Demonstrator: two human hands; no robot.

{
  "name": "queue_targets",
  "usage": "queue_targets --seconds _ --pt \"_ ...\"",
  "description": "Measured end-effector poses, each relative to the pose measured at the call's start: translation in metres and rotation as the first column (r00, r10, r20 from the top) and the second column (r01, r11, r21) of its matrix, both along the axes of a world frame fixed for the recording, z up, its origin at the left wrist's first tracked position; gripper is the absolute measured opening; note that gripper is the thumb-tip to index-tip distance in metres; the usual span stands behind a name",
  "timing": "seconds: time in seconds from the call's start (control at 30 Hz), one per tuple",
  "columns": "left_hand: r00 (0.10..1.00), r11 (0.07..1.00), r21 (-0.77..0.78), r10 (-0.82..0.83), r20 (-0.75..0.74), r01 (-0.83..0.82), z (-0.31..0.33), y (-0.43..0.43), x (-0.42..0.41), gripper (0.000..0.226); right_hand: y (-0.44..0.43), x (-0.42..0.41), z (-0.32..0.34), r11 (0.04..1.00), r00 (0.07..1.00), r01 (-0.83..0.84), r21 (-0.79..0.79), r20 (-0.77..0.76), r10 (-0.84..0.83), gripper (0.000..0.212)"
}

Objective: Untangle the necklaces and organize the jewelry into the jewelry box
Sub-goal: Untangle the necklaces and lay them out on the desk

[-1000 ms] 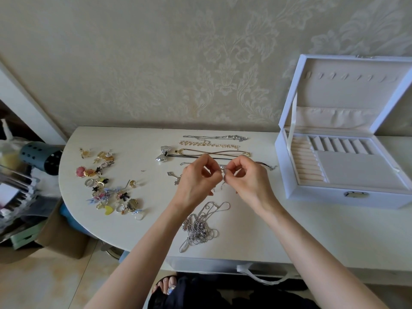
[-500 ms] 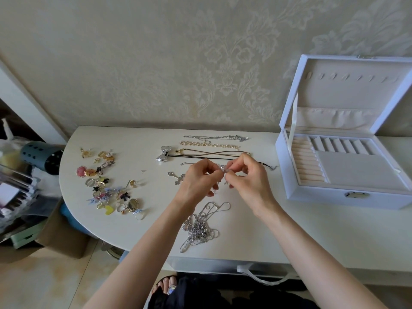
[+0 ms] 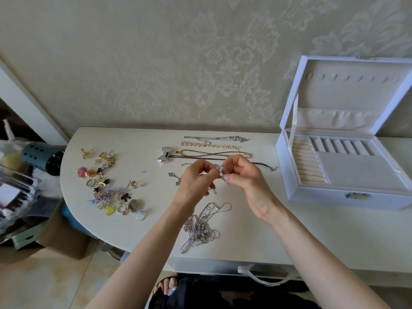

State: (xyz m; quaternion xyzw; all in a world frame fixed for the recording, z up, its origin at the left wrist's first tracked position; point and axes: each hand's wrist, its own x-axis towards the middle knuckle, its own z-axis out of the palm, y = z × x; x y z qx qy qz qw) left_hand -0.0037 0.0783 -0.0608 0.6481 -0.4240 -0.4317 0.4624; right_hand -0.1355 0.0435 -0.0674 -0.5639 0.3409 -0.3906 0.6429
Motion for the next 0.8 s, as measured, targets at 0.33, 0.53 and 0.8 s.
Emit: queue_targets --seconds 0.33,0.53,0.8 --pt "0.887 0.996 0.085 0.023 -0.462 0.019 0.0009 -0.0019 0.0007 0.022 -0.0055 0.0001 -0.0055 0.973 0.971 0.153 0.172 0.158 -0.181 0.02" --pt "0.865 0.981 0.066 -0.128 -0.485 0.182 0.0026 -0.0014 0.0009 0.01 -0.0038 -0.0013 -0.0022 0.952 0.934 0.137 0.275 0.284 -0.217 0.025" --pt "0.861 0.997 -0.016 -0.074 -0.504 0.076 0.0028 -0.0017 0.0053 0.012 -0.0076 -0.007 0.0029 0.958 0.949 0.122 0.261 0.252 -0.19 0.024"
